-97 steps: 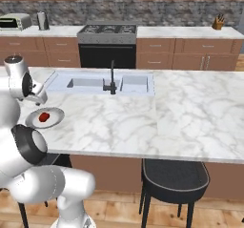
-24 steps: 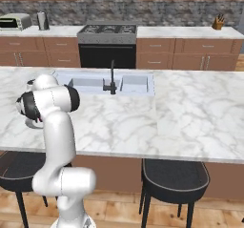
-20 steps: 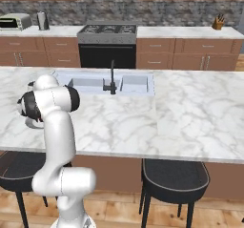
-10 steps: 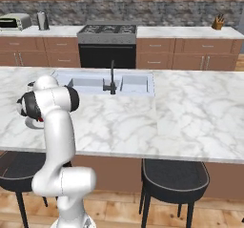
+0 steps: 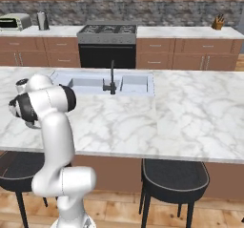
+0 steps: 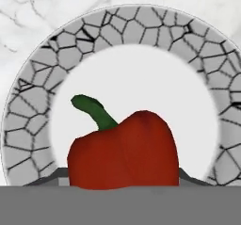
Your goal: Transport the steak and bell pepper to the fridge. Place the steak on the rack containing meat and place the bell pepper on the rack containing the vegetable, ensuring meats and vegetables are on different racks.
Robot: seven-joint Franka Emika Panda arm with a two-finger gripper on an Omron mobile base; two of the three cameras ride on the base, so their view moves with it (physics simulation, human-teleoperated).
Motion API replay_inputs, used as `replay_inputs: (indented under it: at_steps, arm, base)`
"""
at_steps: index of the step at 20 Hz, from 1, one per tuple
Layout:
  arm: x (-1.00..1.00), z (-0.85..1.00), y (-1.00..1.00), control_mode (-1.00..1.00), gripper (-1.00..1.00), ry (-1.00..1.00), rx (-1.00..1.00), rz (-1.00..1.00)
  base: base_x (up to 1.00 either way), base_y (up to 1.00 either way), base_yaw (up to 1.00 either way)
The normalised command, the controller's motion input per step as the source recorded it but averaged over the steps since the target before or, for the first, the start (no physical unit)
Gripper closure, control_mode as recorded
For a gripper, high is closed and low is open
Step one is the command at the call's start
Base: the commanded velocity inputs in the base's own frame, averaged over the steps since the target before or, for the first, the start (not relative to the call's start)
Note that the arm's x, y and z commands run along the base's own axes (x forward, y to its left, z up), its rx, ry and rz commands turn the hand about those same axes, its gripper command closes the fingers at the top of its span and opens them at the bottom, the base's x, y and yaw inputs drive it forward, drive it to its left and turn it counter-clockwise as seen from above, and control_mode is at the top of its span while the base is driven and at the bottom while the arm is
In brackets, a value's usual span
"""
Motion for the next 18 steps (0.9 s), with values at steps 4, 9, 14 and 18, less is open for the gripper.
replay_inputs:
  at_steps: [4, 9, 14, 18]
  arm:
    - [-0.42, 0.99, -0.24, -1.00, 1.00, -0.04, 0.00, 0.00]
    - [-0.48, 1.00, -0.75, -1.00, 1.00, 0.00, 0.00, 0.05]
    - [-0.74, 0.90, -1.00, -1.00, 1.00, -0.02, 0.00, 0.10]
    - [-0.81, 0.79, -1.00, -1.00, 1.00, -0.04, 0.00, 0.16]
  base:
    - [0.00, 0.00, 0.00]
    - [0.00, 0.00, 0.00]
    - [0.00, 0.00, 0.00]
    - [0.00, 0.00, 0.00]
